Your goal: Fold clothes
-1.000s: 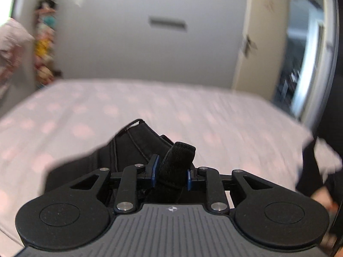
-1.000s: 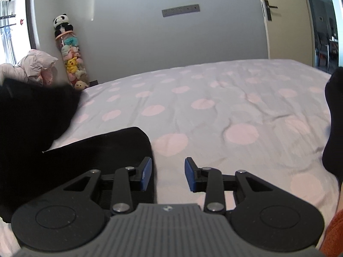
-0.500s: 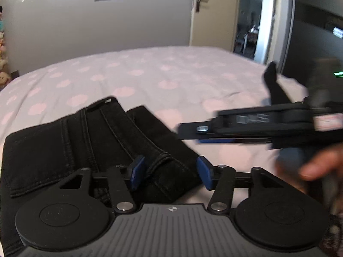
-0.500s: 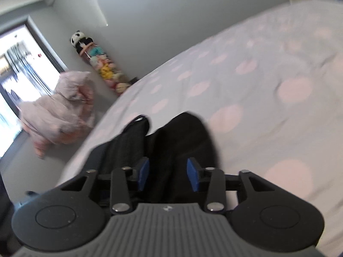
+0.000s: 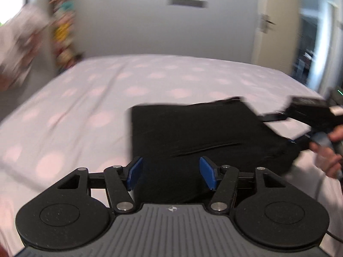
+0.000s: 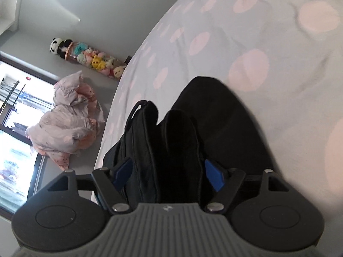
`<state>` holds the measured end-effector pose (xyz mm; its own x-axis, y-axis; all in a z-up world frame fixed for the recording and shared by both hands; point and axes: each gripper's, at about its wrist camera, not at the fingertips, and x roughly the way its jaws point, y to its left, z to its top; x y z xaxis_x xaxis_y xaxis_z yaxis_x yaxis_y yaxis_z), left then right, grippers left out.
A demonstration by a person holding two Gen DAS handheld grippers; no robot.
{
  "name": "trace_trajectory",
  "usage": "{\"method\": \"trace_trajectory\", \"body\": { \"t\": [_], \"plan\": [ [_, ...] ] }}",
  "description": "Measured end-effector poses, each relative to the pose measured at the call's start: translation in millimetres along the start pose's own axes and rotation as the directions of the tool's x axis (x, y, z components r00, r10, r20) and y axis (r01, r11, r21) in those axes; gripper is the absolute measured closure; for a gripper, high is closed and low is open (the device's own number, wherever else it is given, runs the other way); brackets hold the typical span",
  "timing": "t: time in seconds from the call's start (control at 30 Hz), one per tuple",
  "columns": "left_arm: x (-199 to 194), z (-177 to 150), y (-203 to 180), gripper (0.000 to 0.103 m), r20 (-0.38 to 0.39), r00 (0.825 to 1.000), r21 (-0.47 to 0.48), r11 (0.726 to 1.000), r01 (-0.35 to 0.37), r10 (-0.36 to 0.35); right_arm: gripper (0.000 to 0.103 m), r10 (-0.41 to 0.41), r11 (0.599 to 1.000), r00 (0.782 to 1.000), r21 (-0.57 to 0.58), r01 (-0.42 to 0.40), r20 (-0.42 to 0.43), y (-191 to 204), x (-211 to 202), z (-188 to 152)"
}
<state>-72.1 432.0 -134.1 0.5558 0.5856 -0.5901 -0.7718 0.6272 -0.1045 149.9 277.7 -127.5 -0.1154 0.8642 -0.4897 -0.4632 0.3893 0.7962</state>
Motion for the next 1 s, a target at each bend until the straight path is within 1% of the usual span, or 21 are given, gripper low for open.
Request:
{"method": "trace_trajectory", "body": {
  "t": [0.03, 0.1, 0.17, 0.2, 0.27, 0.33, 0.37, 0.47, 0.57, 0.63, 0.67, 0.73, 0.8, 0.83, 0.87, 0.9, 0.97, 1.0],
  "plan": [
    [1.1, -2.4, 11.3, 0.034, -0.006, 1.0, -0.05, 0.999, 0.0, 0.0, 0.037, -0.013, 1.0, 1.0, -0.012, 0.013, 0.001, 1.3, 1.9, 0.7],
    [5.6, -4.6, 24.1, 0.034, -0.021, 1.0, -0.137, 0.991, 0.01, -0.013, 0.046, -0.029, 0.999, 1.0, -0.025, 0.029, -0.001, -0.6, 3.0, 1.1],
    [4.3, -2.2, 31.2, 0.034, -0.01, 0.999, -0.186, 0.982, 0.033, -0.035, 0.046, -0.019, 1.0, 1.0, -0.009, 0.019, -0.008, -7.1, 3.8, 0.3],
    [3.5, -1.2, 33.2, 0.034, -0.007, 0.999, -0.192, 0.981, 0.039, -0.041, 0.048, -0.017, 1.0, 1.0, -0.002, 0.017, -0.011, -9.8, 4.1, 0.3],
    [0.8, -1.8, 35.1, 0.034, -0.007, 0.999, -0.184, 0.982, 0.046, -0.048, 0.047, -0.03, 1.0, 0.999, -0.005, 0.03, -0.012, -8.9, 3.3, 0.1],
    [-3.8, -6.2, 35.0, 0.034, -0.01, 0.998, -0.169, 0.984, 0.057, -0.06, 0.044, -0.062, 0.998, 0.998, -0.034, 0.062, -0.016, -1.1, 4.2, -0.8],
    [-2.5, -8.6, 34.9, 0.034, -0.023, 0.997, -0.174, 0.983, 0.063, -0.068, 0.044, -0.075, 0.996, 0.997, -0.043, 0.074, -0.02, 1.7, 5.0, -0.9],
    [7.3, -17.0, 35.7, 0.034, -0.074, 0.992, -0.217, 0.973, 0.084, -0.102, 0.044, -0.084, 0.996, 0.995, -0.023, 0.083, -0.05, 1.6, 9.5, 1.1],
    [10.1, -22.8, 39.3, 0.034, -0.075, 0.99, -0.261, 0.96, 0.1, -0.123, 0.044, -0.106, 0.994, 0.992, 0.016, 0.107, -0.064, -0.1, 3.8, 3.3],
    [9.1, -23.1, 41.0, 0.034, -0.077, 0.989, -0.278, 0.955, 0.104, -0.13, 0.042, -0.123, 0.992, 0.991, 0.021, 0.124, -0.048, -0.9, -5.3, 2.3],
    [9.1, -22.9, 41.0, 0.034, -0.079, 0.989, -0.276, 0.956, 0.102, -0.129, 0.041, -0.125, 0.992, 0.991, 0.015, 0.125, -0.052, -1.1, -6.9, 1.6],
    [9.5, -23.2, 41.2, 0.034, -0.083, 0.988, -0.277, 0.956, 0.101, -0.129, 0.036, -0.117, 0.993, 0.991, 0.006, 0.118, -0.071, -1.8, -4.7, 1.2],
    [10.9, -24.1, 42.7, 0.034, -0.085, 0.987, -0.3, 0.948, 0.103, -0.134, 0.034, -0.08, 0.997, 0.992, -0.001, 0.08, -0.103, -1.8, 3.5, 2.1],
    [11.5, -24.4, 43.5, 0.034, -0.084, 0.987, -0.311, 0.945, 0.103, -0.135, 0.034, -0.063, 0.998, 0.992, -0.008, 0.063, -0.111, -0.9, 7.5, 2.0],
    [11.6, -24.1, 43.7, 0.034, -0.082, 0.987, -0.313, 0.944, 0.102, -0.134, 0.038, -0.057, 0.998, 0.993, -0.025, 0.055, -0.108, 1.2, 9.6, 1.2],
    [11.2, -23.6, 43.5, 0.034, -0.082, 0.988, -0.31, 0.945, 0.101, -0.133, 0.054, -0.048, 0.998, 0.994, -0.036, 0.045, -0.098, 2.8, 9.0, -0.3],
    [8.9, -22.6, 42.9, 0.034, -0.077, 0.989, -0.306, 0.947, 0.099, -0.128, 0.068, -0.034, 0.998, 0.997, -0.057, 0.03, -0.075, 6.2, 6.8, -3.2],
    [7.7, -22.1, 42.5, 0.035, -0.074, 0.989, -0.304, 0.948, 0.097, -0.126, 0.081, -0.039, 0.998, 0.998, -0.058, 0.036, -0.056, 8.7, 2.4, -4.4]
  ]
}}
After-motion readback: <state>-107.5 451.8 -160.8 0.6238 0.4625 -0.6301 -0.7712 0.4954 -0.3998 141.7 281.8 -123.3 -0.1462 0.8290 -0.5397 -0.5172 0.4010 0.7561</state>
